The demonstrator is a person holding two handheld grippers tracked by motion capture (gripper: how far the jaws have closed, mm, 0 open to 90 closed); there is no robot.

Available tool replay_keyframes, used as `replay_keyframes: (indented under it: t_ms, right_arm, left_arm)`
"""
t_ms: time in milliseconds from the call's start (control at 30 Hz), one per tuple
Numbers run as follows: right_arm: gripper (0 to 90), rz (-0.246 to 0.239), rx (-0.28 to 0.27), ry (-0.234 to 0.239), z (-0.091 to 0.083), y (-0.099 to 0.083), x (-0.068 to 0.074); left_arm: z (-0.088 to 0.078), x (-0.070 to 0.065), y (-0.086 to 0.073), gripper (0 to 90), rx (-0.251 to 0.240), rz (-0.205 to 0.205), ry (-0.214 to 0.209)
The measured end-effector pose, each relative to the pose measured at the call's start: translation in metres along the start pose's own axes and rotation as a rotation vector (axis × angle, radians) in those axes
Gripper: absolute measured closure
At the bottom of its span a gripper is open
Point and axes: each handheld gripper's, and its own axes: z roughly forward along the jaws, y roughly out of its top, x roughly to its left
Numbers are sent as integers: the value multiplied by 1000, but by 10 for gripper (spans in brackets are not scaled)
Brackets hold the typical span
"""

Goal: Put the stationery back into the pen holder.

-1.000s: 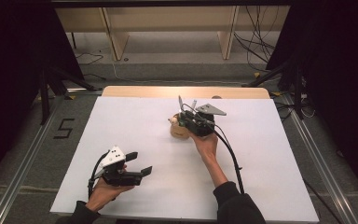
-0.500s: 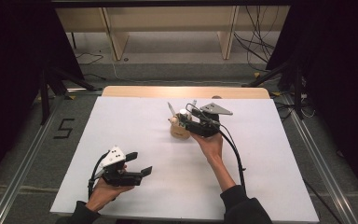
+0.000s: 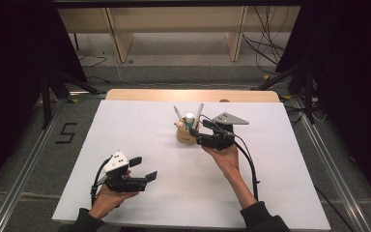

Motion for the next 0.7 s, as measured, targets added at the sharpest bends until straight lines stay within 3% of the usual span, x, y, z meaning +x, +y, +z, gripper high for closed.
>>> replay_keyframes:
  t_ms: [300,700]
  right_arm:
    - [323,-16,13,32,-18,-5,6]
    - [306,-30,15,42,-41,-19,9]
  left_arm:
    - [0,1,0,161,-2,-4,-1]
    - [1,2,-1,161,1,-6,1]
